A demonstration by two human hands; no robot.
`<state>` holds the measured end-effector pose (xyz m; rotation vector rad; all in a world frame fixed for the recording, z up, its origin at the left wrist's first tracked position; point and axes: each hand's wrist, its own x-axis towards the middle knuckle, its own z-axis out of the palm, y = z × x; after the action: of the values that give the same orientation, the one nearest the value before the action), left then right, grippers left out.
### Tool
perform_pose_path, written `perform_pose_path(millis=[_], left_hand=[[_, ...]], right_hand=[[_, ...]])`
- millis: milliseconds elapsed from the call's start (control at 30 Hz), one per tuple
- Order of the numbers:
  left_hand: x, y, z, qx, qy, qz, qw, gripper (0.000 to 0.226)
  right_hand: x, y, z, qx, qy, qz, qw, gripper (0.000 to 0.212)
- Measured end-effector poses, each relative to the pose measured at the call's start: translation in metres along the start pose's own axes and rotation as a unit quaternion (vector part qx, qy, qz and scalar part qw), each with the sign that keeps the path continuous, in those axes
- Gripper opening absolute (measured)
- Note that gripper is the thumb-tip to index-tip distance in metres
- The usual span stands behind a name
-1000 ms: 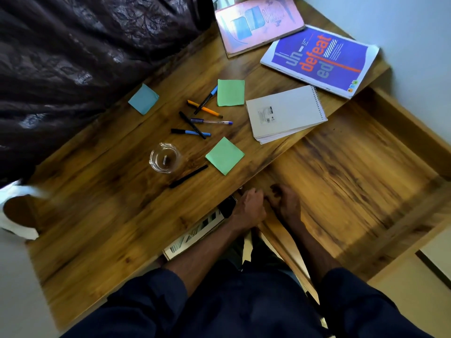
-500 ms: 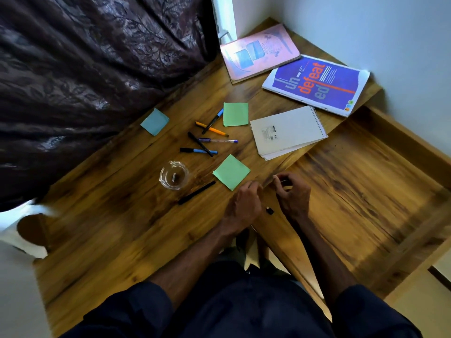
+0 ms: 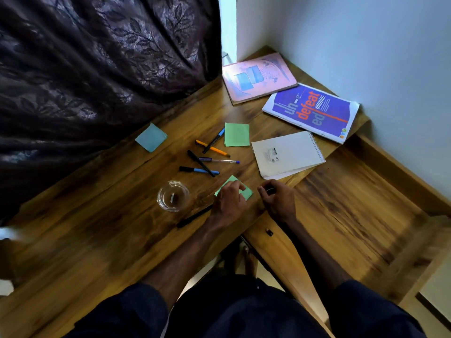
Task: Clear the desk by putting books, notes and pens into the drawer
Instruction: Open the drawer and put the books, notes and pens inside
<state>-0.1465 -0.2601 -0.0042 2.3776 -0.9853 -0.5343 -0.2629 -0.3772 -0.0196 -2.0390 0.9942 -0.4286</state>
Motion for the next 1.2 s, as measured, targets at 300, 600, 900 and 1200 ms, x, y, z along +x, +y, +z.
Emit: perform_pose_path(millis=[300, 600, 900, 1200], left_hand=[[0.024, -0.017, -0.016, -0.033, -0.005, -0.024, 0.999, 0.020], [0.042, -0.049, -0.036, -0.058, -0.010, -0.052, 0.997, 0.025], [0.069, -0.040, -0.032, -0.095, -0.042, 0.008, 0.995, 0.025], [0.081, -0.032, -0.017, -0.131, -0.064, 0.016, 0.989, 0.020]], right_hand=[[0.023, -0.024, 0.024, -0.033, -0.041, 0.013, 0.999, 0.015], [0.035, -0.042, 0.047, -0.046, -0.085, 0.021, 0.995, 0.014], [0.046, -0.040, 0.043, -0.046, -0.029, 0.043, 0.998, 0.010], [0.043, -0.030, 0.019, -0.061, -0.023, 0.079, 0.995, 0.015]])
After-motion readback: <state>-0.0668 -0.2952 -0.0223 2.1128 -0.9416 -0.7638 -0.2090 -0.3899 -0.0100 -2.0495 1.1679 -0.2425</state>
